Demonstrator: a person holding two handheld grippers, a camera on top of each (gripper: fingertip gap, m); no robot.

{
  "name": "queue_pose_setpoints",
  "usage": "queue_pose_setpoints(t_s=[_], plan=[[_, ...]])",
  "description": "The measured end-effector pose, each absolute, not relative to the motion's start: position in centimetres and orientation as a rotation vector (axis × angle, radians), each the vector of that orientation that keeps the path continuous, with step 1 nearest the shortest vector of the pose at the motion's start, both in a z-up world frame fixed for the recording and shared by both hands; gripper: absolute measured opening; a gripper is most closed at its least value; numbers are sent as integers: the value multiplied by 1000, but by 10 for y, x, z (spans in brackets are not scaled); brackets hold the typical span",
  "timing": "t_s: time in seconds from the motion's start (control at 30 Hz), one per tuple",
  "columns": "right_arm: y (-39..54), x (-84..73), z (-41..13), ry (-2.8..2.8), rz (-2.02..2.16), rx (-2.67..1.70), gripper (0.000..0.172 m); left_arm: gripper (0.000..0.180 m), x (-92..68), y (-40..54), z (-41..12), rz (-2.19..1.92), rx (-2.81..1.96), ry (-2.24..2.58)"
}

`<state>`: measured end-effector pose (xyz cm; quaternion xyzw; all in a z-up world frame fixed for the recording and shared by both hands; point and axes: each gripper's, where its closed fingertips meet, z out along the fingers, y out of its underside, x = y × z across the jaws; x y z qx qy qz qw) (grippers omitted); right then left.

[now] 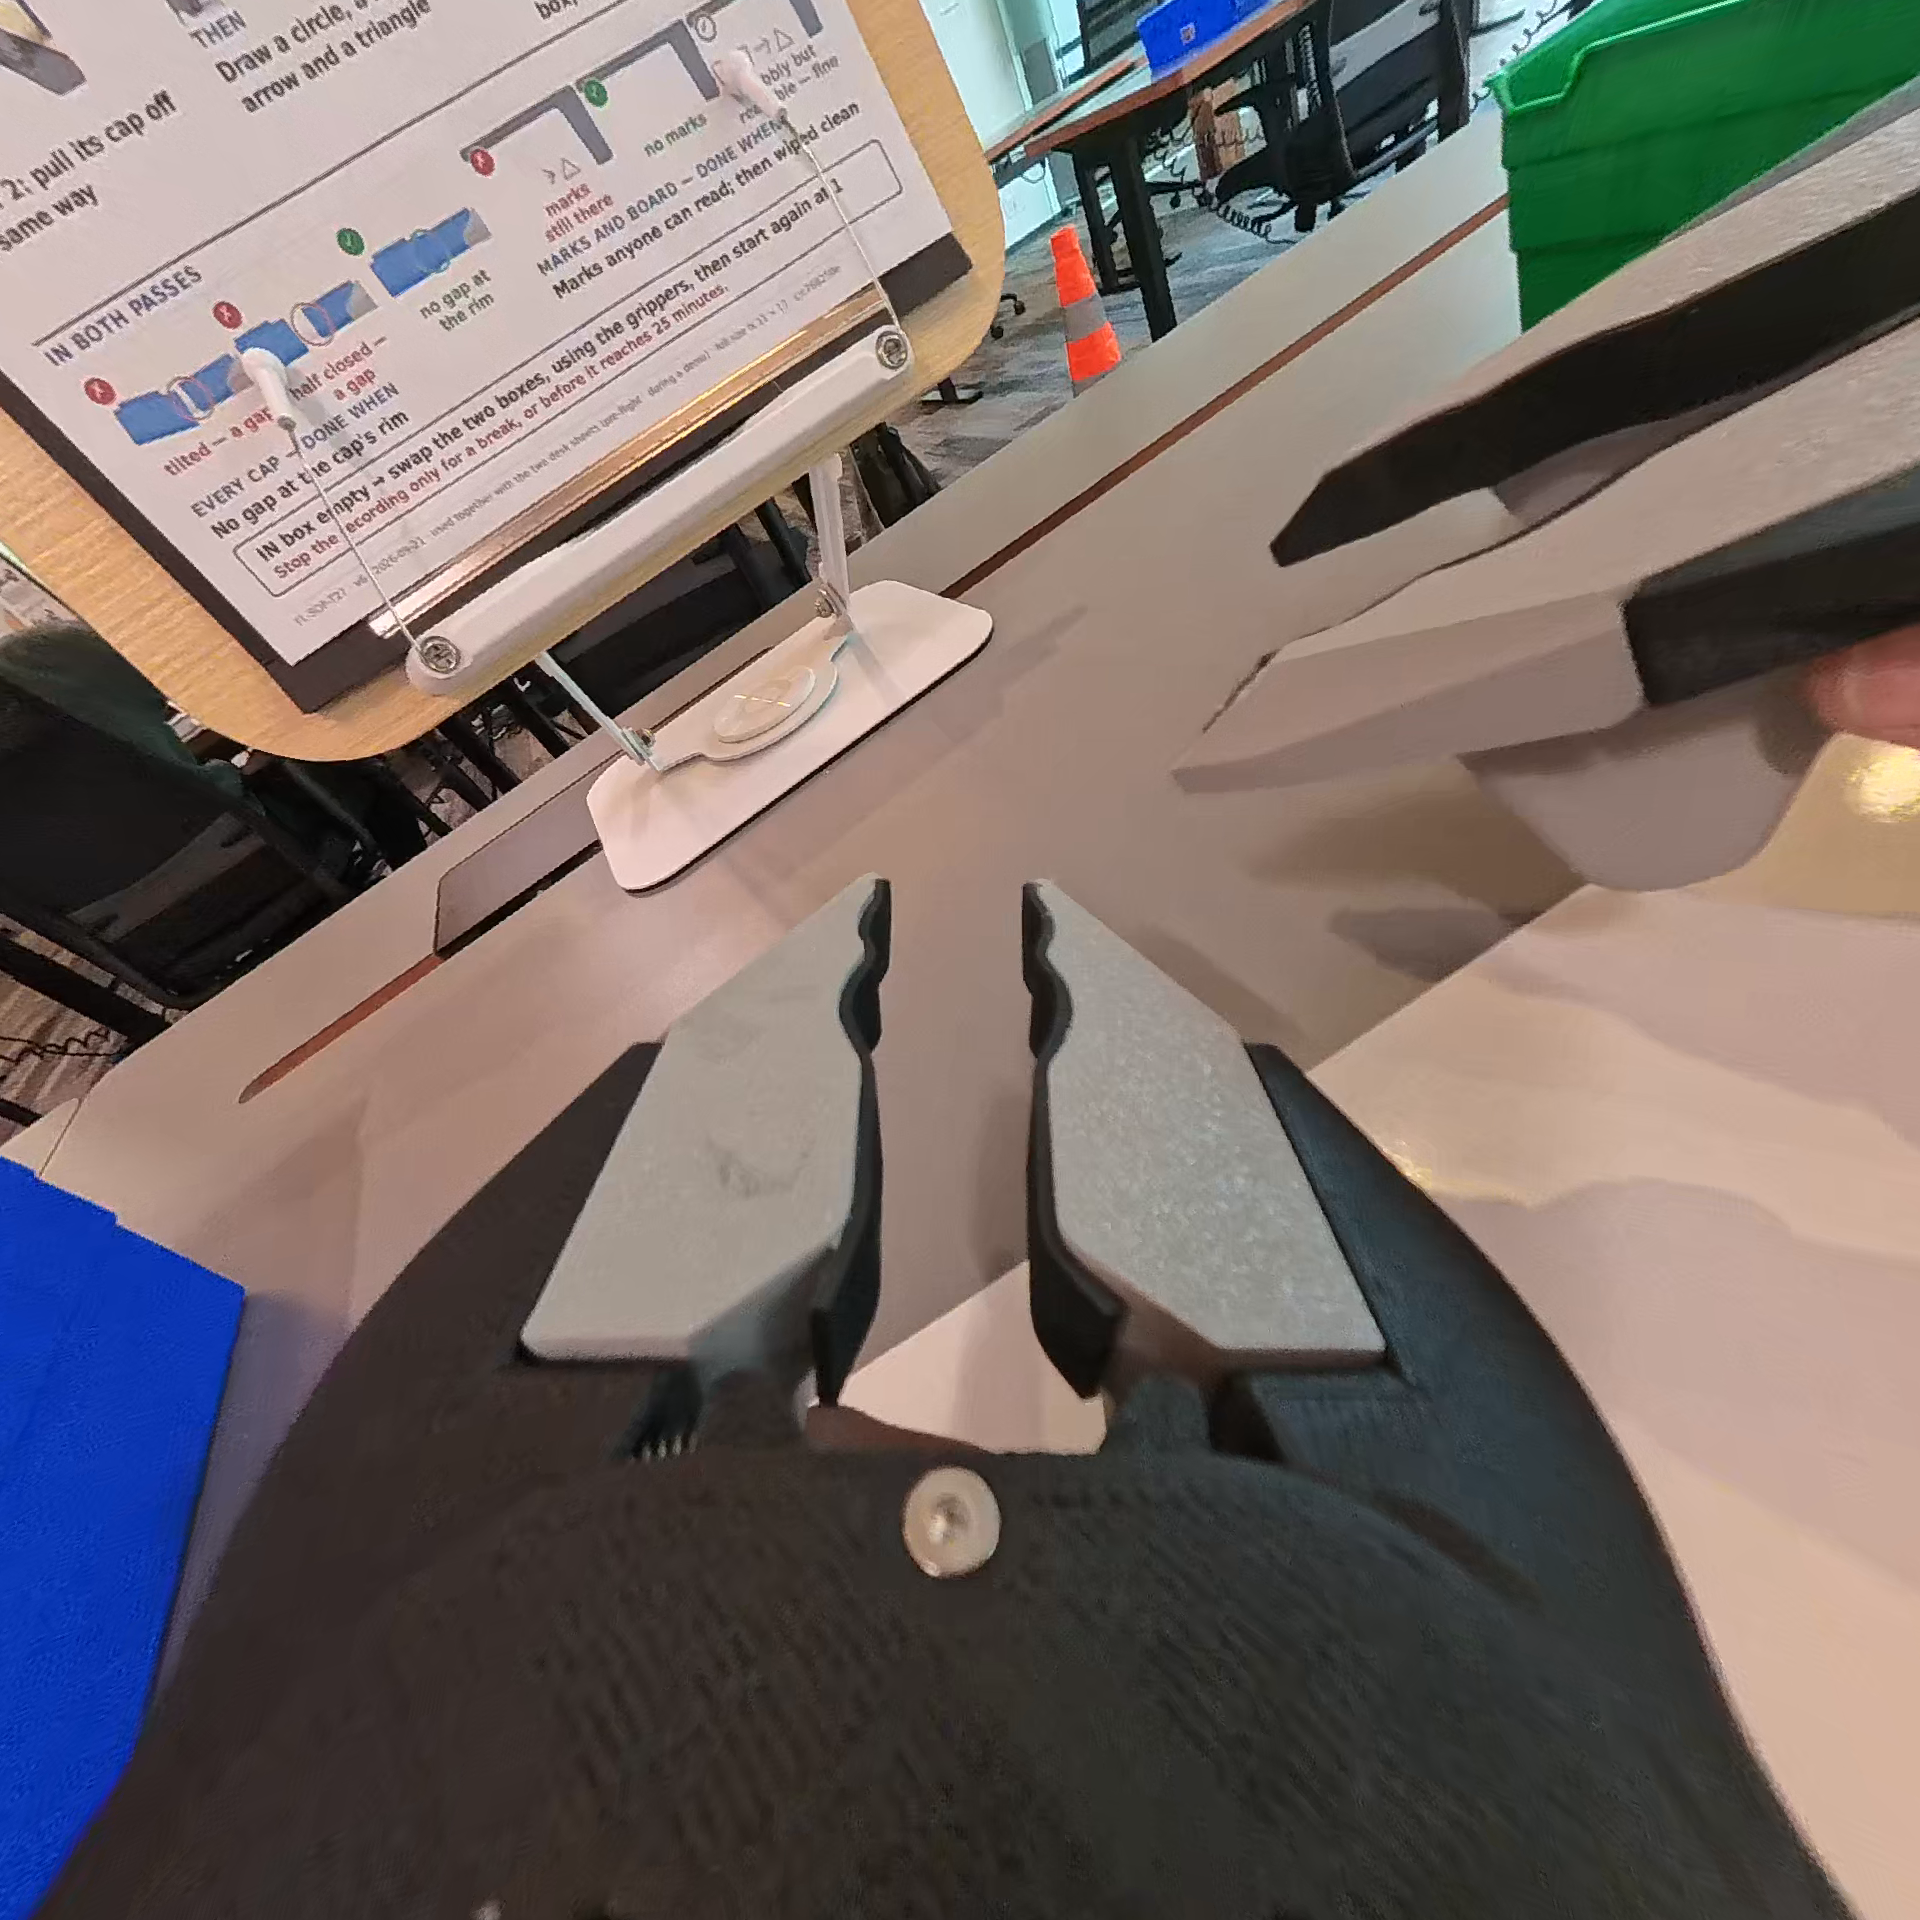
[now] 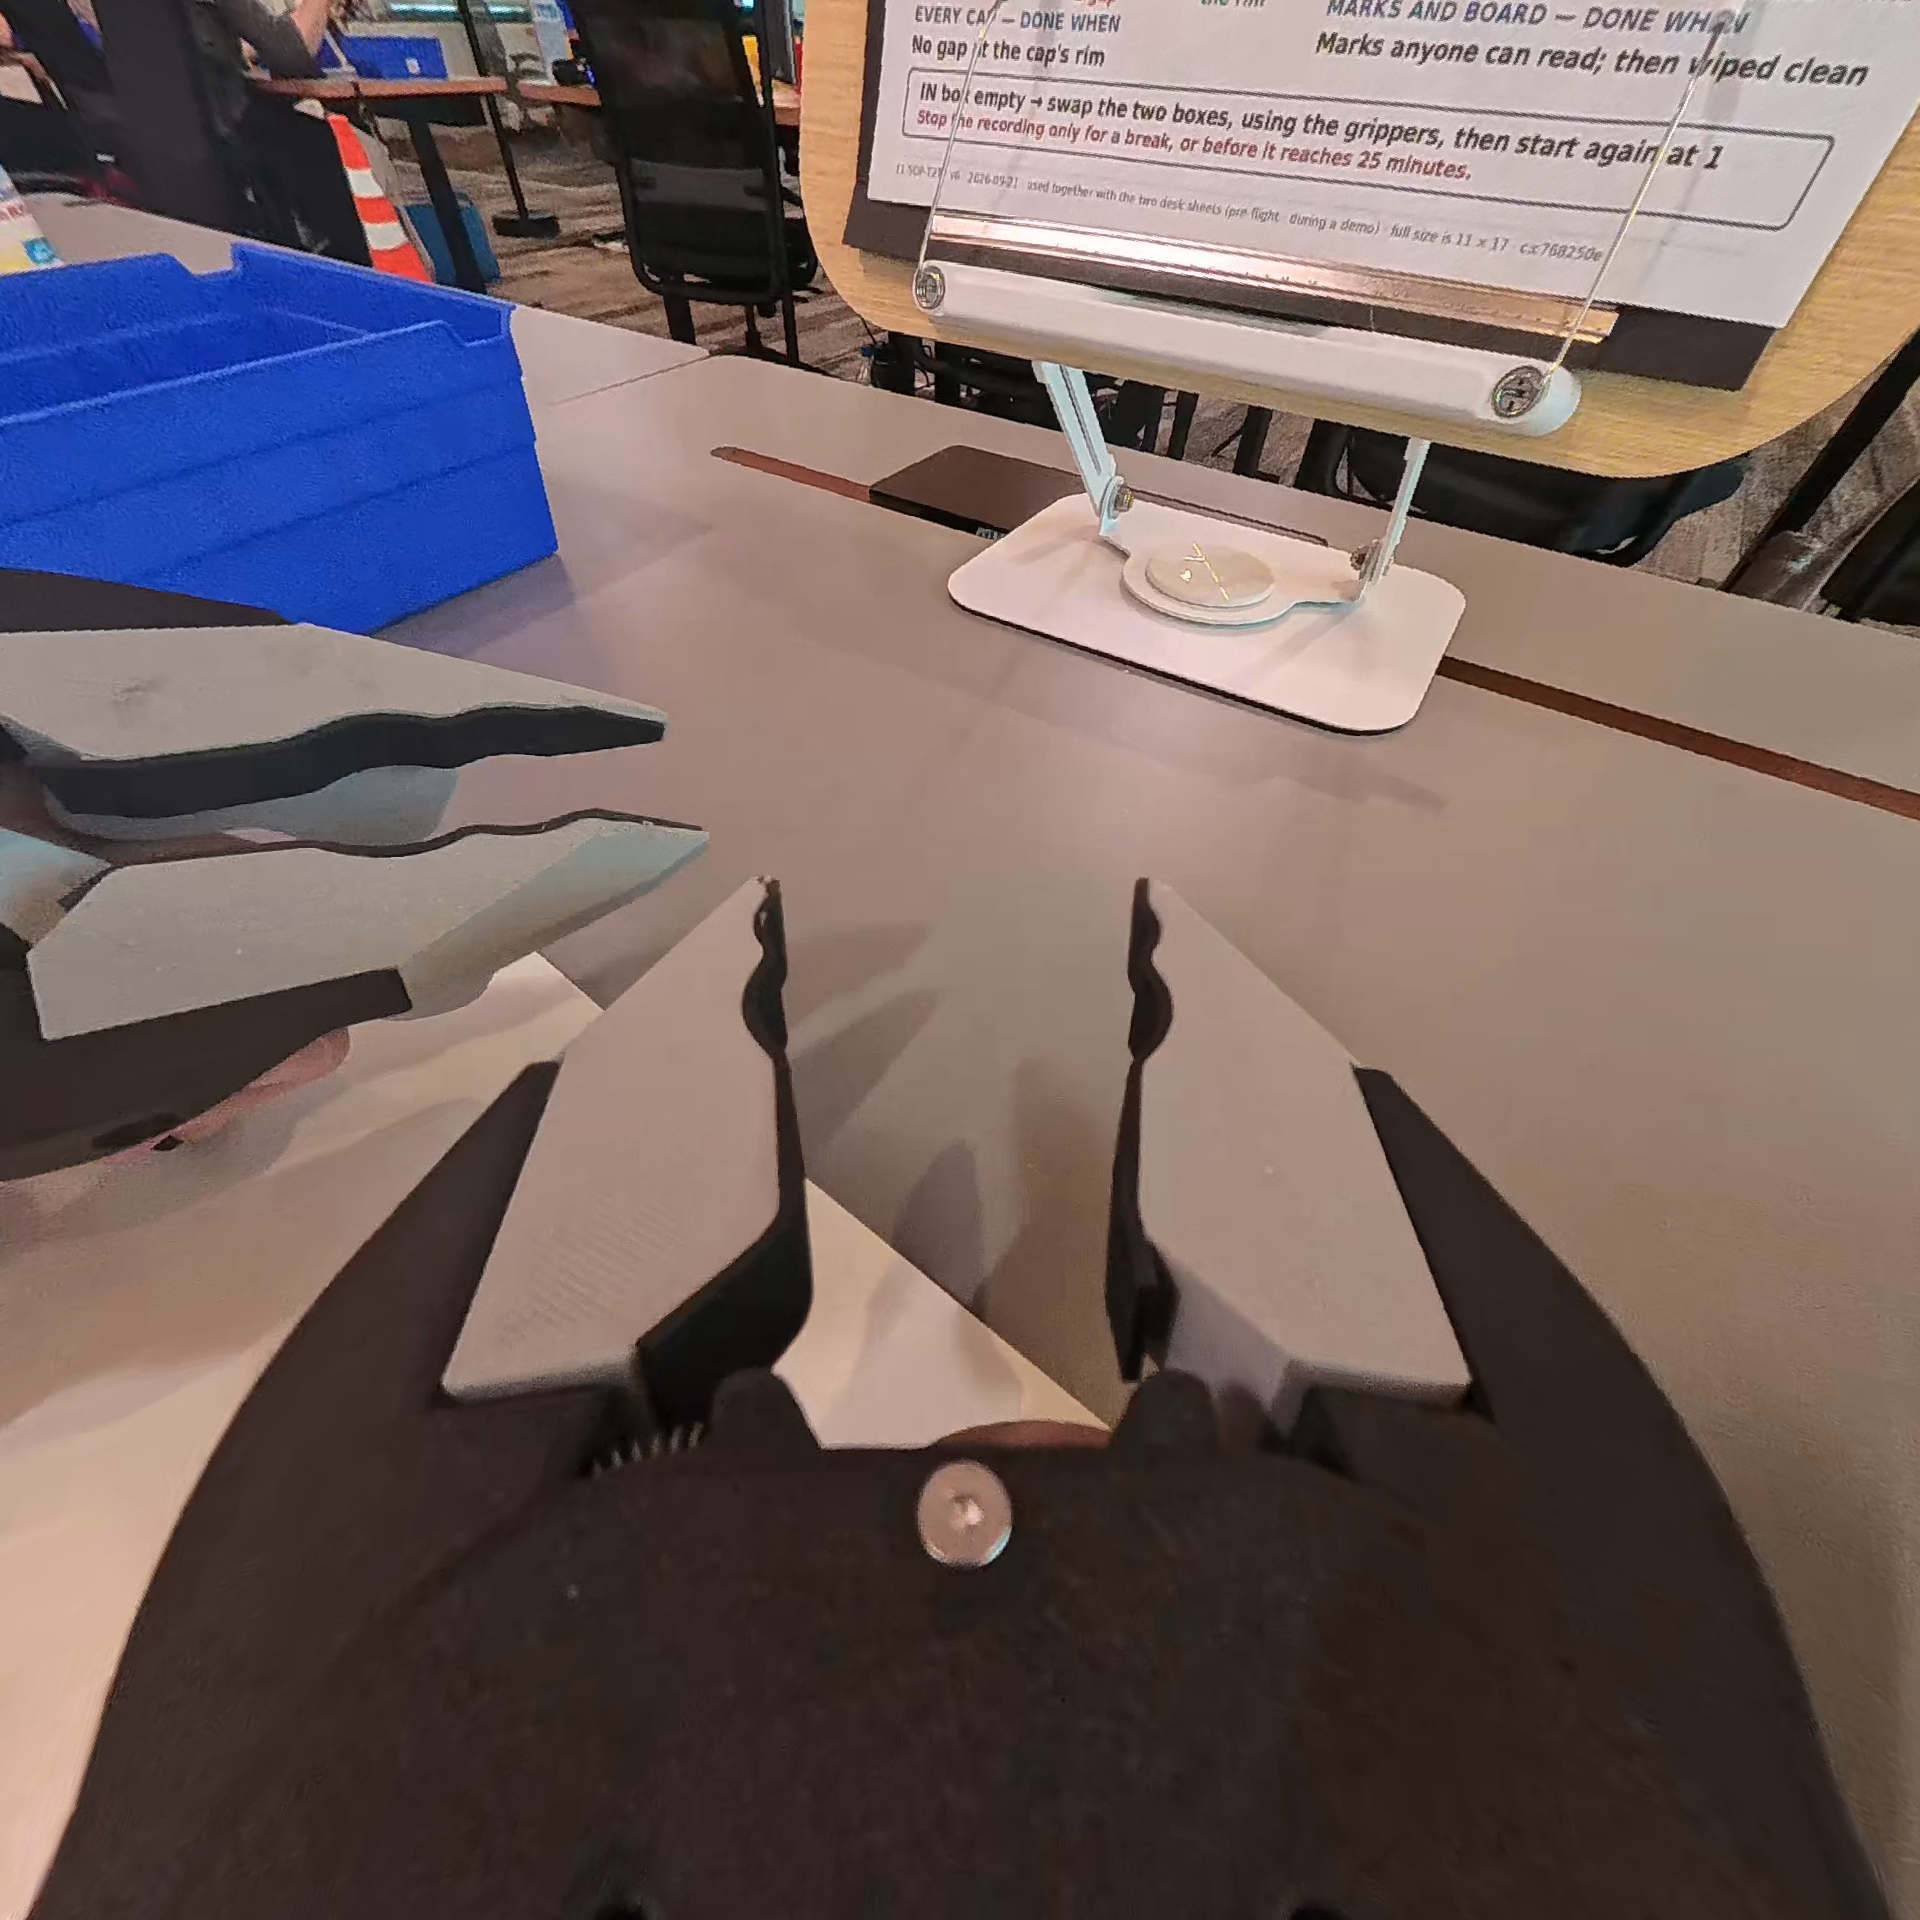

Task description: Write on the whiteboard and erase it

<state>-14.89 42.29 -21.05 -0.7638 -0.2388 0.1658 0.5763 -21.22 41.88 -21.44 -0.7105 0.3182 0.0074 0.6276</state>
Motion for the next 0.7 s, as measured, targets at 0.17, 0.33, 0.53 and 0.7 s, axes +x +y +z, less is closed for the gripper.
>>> queue_pose_setpoints(t_s=[0.17, 0.33, 0.53, 0.7], plan=[[422, -150, -212, -569, 388, -1792, 61, 22, -218, 422, -217, 41, -1641, 721], [421, -152, -214, -591, 401, -1799, 57, 23, -221, 423, -216, 32, -1652, 702], [420, -155, -219, -627, 380, -1810, 54, 26, -227, 425, -213, -13, -1664, 653], [419, -156, -218, -638, 377, -1804, 52, 32, -228, 423, -211, -8, -1649, 638]])
